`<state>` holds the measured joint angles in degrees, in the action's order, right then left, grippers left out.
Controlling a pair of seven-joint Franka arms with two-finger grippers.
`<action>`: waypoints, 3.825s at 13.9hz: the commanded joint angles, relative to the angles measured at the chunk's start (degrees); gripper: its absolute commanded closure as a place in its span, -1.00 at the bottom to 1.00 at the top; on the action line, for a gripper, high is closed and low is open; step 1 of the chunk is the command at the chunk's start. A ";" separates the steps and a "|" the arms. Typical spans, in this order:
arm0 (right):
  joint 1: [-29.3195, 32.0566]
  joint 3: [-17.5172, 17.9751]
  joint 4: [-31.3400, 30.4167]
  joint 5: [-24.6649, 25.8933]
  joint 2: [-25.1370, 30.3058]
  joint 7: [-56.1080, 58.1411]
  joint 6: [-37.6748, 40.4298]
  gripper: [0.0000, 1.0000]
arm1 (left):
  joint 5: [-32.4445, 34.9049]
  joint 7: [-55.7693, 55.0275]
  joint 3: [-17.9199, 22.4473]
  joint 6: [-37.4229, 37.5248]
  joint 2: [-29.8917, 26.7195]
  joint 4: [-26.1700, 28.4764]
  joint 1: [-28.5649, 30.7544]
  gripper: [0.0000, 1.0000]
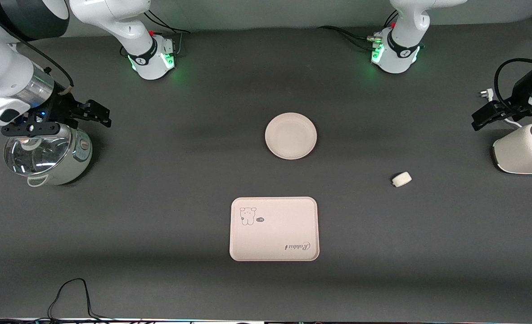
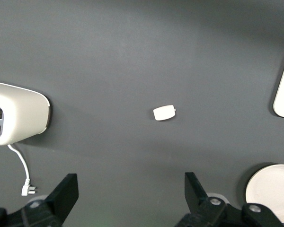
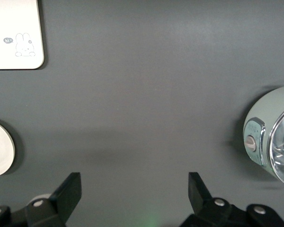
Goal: Place bun in plate and plate on tray
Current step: 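Reach and grasp the white bun with the left gripper while the right gripper advances, then lift the bun with the left gripper and carry it over the plate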
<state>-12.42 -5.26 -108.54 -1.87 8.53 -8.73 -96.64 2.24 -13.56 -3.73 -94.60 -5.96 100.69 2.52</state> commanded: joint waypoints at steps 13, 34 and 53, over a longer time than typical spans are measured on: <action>-0.23 0.16 -1.50 -0.42 -1.67 -2.34 -3.03 -1.00 | -1.97 1.78 0.75 6.45 -7.54 5.63 -1.02 -1.00; -1.29 15.80 -1.15 -5.95 -12.04 -13.83 -11.55 -1.00 | -6.10 0.28 -0.66 -41.34 19.91 28.16 -2.52 -1.00; -5.50 15.89 -1.94 -5.60 -14.77 -17.02 -13.13 -1.00 | -5.75 0.55 -0.57 -46.38 31.10 21.48 -1.55 0.55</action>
<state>-17.72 10.57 -111.01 -7.16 -5.36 -24.57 -109.11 -3.42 -13.35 -4.43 -142.31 24.47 123.47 0.44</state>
